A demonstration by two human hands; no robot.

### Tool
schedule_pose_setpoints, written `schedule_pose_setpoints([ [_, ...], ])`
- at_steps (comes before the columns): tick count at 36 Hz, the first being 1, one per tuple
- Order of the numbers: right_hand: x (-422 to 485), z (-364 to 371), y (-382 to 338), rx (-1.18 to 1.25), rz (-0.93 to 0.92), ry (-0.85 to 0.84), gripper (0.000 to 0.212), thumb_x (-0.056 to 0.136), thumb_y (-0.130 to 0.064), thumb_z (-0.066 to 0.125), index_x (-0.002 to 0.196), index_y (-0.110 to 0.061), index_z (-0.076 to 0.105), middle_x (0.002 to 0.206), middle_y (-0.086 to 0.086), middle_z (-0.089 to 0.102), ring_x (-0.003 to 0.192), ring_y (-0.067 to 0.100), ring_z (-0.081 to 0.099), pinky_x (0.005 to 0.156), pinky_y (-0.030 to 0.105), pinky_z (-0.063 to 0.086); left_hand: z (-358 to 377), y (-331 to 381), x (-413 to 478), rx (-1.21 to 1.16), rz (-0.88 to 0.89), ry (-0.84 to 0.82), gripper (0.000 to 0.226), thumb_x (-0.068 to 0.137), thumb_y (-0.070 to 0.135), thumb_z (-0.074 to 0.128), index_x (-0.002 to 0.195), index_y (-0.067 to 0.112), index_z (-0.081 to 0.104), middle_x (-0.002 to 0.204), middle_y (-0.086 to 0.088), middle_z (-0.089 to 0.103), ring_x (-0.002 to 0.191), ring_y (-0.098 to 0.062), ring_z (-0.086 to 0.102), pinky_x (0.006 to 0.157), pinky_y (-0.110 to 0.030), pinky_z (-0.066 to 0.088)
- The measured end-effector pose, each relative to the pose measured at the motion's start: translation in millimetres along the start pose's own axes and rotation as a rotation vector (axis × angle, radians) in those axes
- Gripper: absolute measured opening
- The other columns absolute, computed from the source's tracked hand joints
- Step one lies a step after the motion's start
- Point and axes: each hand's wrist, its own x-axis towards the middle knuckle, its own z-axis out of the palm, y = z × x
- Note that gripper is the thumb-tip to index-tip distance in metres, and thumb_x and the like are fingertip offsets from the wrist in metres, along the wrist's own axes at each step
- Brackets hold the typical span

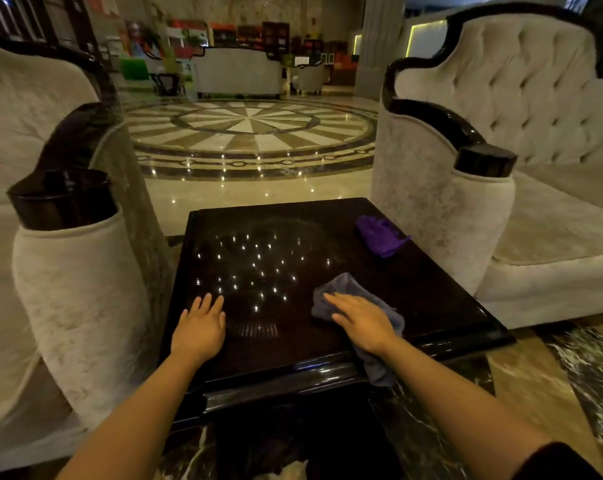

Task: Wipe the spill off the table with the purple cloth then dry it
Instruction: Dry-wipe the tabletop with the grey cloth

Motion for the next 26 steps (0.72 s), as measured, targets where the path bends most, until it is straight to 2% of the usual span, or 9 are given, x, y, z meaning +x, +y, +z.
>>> schedule_pose_setpoints([
  [6, -23, 16, -47, 0.072, -0.144, 0.017, 0.042, 0.094, -0.026, 0.045, 0.135, -0.031, 0.041, 0.145, -0.002, 0.044, 0.133, 0.015, 0.039, 0.108, 0.028, 0.028, -4, 4, -2, -0.016, -0.002, -0.027, 0.049, 0.101, 0.027, 0.018, 0.148, 0.015, 0.01, 0.159, -0.009, 0.008, 0.147, -0.026, 0.005, 0.119, -0.042, 0.012],
  [14, -40, 34, -98, 0.099, -0.287, 0.002, 0.039, 0.093, -0.022, 0.046, 0.132, -0.027, 0.048, 0.142, -0.002, 0.047, 0.132, 0.016, 0.04, 0.108, 0.03, 0.027, -11, 9, -3, -0.006, -0.015, -0.053, 0.05, 0.101, 0.027, 0.019, 0.148, 0.015, 0.011, 0.159, -0.009, 0.008, 0.146, -0.027, 0.006, 0.119, -0.043, 0.013],
  [20, -44, 29, -108, 0.227, -0.368, -0.086, 0.034, 0.092, -0.018, 0.049, 0.126, -0.022, 0.054, 0.133, 0.004, 0.057, 0.124, 0.025, 0.046, 0.105, 0.042, 0.035, -13, 10, 0, 0.0, -0.012, -0.077, 0.05, 0.101, 0.028, 0.02, 0.148, 0.016, 0.01, 0.159, -0.009, 0.008, 0.146, -0.028, 0.007, 0.118, -0.044, 0.016],
  [23, -38, 14, -104, 0.301, -0.364, -0.019, 0.034, 0.091, -0.015, 0.049, 0.124, -0.02, 0.056, 0.131, 0.006, 0.058, 0.122, 0.026, 0.05, 0.104, 0.037, 0.035, -9, 7, 0, 0.0, -0.015, -0.072, 0.051, 0.1, 0.03, 0.021, 0.148, 0.016, 0.01, 0.159, -0.009, 0.008, 0.146, -0.028, 0.007, 0.118, -0.045, 0.017],
  [26, -27, -11, -87, 0.356, -0.29, 0.11, 0.034, 0.088, -0.011, 0.054, 0.122, -0.016, 0.059, 0.129, 0.007, 0.06, 0.118, 0.024, 0.053, 0.1, 0.023, 0.033, -5, 6, -1, -0.013, -0.028, -0.063, 0.054, 0.099, 0.037, 0.023, 0.148, 0.017, 0.009, 0.159, -0.009, 0.007, 0.146, -0.027, 0.006, 0.118, -0.045, 0.015],
])
